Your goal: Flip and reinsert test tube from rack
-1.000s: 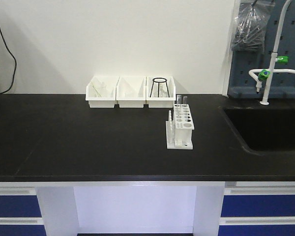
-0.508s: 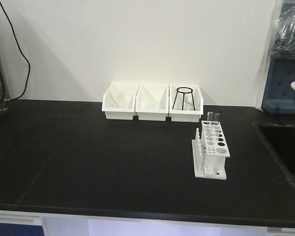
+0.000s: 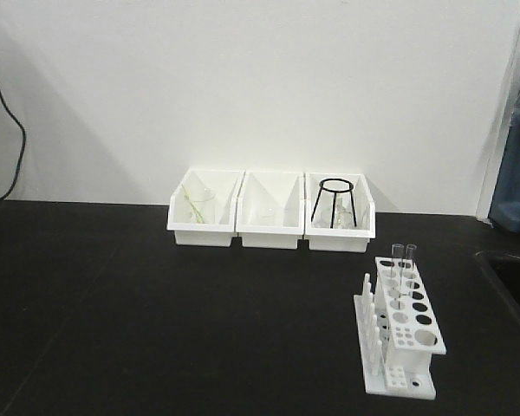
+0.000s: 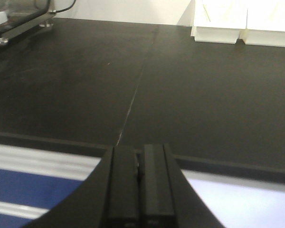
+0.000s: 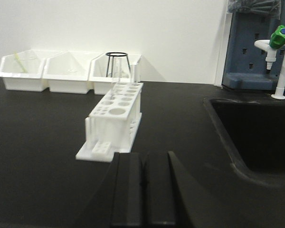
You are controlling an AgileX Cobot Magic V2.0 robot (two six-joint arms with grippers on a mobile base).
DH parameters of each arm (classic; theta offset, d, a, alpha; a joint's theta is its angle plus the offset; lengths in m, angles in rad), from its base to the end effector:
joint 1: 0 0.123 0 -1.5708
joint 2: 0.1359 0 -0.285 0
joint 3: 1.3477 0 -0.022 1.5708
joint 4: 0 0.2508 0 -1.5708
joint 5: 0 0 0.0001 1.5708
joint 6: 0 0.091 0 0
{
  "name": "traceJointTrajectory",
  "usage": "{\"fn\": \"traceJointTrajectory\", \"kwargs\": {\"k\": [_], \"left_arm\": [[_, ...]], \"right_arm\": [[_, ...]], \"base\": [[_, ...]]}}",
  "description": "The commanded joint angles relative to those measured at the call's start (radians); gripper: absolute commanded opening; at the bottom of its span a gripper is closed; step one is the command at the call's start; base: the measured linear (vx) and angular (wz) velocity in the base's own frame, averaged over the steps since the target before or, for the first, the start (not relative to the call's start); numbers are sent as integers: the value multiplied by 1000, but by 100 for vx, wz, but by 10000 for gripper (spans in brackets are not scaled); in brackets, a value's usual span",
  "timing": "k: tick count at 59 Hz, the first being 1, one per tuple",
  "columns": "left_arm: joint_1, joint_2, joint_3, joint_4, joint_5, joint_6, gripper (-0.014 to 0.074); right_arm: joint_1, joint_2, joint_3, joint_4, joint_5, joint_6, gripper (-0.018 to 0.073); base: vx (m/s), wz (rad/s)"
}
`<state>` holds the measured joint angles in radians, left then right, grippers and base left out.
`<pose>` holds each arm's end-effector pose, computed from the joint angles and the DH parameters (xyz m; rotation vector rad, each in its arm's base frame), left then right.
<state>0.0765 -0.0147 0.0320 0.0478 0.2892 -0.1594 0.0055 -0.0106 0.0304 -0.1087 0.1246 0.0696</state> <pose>0.0543 0.0054 0.1771 -0.1796 1.7808 -0.0144 0.0568 -0.0009 0.1922 -0.0252 1.6272 -0.0362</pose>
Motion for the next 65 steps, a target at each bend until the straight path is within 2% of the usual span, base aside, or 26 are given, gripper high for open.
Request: {"fn": "traceJointTrajectory", "kwargs": {"k": [1,35,65], "left_arm": [[-7,-12,0,-3,-87,0,-6],[-7,-12,0,-3,-87,0,-6],[-7,-12,0,-3,-87,0,-6]], "right_arm": [[-5,-10,1,-5,-83,-3,-8],[-5,-10,1,-5,-83,-3,-8],[-5,-10,1,-5,-83,-3,-8]], "base": [[36,-12],[32,-10],[12,-4]]}}
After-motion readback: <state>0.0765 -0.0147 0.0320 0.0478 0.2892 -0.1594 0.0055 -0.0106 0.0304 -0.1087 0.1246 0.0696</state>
